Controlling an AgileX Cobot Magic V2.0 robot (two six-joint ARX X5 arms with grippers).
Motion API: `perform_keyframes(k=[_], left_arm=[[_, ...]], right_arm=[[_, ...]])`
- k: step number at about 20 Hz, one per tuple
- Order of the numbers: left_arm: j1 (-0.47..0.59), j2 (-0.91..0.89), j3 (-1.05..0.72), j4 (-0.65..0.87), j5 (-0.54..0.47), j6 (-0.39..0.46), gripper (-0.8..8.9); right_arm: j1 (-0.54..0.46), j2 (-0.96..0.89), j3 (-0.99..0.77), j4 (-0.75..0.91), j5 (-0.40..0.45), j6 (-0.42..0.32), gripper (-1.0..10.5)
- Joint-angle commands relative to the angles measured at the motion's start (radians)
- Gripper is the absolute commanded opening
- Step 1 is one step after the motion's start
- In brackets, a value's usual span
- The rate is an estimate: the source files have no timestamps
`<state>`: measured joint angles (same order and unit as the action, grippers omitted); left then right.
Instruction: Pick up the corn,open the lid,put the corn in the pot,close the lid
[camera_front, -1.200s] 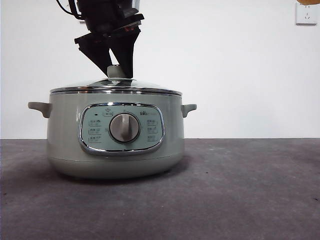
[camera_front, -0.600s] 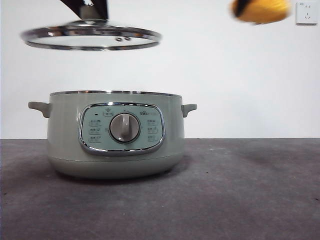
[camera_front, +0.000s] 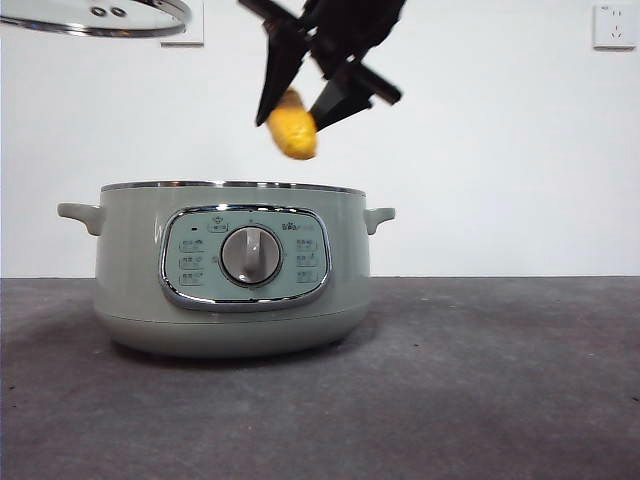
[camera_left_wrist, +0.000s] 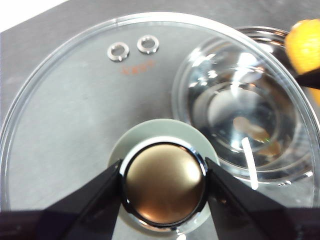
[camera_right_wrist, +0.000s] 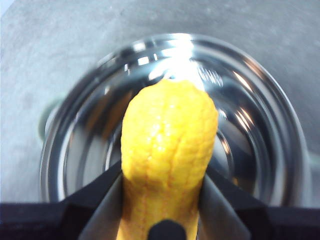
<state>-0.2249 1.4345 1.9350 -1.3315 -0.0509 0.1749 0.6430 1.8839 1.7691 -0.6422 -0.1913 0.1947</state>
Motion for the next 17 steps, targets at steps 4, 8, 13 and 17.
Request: perform_keyframes(k=[4,8,13,17], left_arm=[[0.060,-0.074,0.006,0.015,-0.001,0.002,-0.09],[0.072,-0.092,0.006,0.016,0.003,0.002,-0.09],[0.072,-0.092,0.006,0.015,0.006,0.002,-0.09],[0.072,-0.092,0.006,0.015,0.006,0.002,-0.09]], right_arm=[[0.009,0.215,0.188,-0.055,-0.008,0.007,-0.1],[0.032,0.317,0.219,-0.067,-0.037,0.003,-0.1],[0.060,0.393,0.219,-0.090,-0.029,-0.015,-0.1],[0.070,0.410,0.218,-0.092,0.009,-0.029,-0.1]])
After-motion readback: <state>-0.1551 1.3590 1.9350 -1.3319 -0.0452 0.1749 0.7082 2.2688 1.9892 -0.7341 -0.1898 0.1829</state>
